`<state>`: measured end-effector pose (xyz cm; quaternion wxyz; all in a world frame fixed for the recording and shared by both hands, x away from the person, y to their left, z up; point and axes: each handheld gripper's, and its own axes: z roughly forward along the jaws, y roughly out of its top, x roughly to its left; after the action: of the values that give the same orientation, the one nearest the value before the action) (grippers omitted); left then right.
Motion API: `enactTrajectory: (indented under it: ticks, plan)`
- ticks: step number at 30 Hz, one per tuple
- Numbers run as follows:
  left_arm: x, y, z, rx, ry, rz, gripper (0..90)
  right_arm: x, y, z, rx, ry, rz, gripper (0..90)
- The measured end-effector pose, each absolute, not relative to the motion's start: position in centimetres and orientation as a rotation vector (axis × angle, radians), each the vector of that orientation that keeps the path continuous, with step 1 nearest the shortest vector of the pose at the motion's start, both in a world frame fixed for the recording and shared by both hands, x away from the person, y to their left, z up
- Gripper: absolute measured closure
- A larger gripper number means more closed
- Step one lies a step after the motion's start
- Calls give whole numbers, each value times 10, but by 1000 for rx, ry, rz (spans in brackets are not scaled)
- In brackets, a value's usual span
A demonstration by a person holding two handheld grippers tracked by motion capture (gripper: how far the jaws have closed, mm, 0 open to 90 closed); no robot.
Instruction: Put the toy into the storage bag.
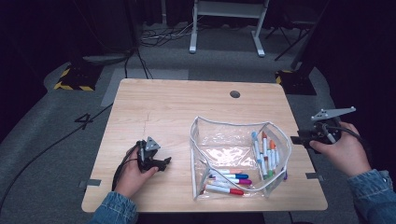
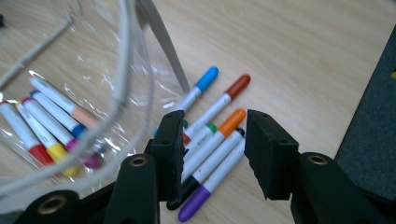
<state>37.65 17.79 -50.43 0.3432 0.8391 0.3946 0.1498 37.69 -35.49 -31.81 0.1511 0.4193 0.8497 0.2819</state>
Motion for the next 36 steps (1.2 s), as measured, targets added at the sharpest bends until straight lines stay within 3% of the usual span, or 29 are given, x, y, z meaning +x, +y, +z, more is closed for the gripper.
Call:
enactTrajectory:
  ticks: [11,24,35,36]
  plan:
    - [376,178,-504,2180,1026,389,202,385,-371,-387,1361,2458,759,523]
    - [376,178,-504,2180,1026,389,202,392,-373,-446,1462,2487,705,528]
    - [376,178,-504,2180,1026,389,202,398,-382,-464,1518,2465,612,643]
    - [376,178,-504,2180,1026,389,202,398,-384,-468,1557,2462,577,709]
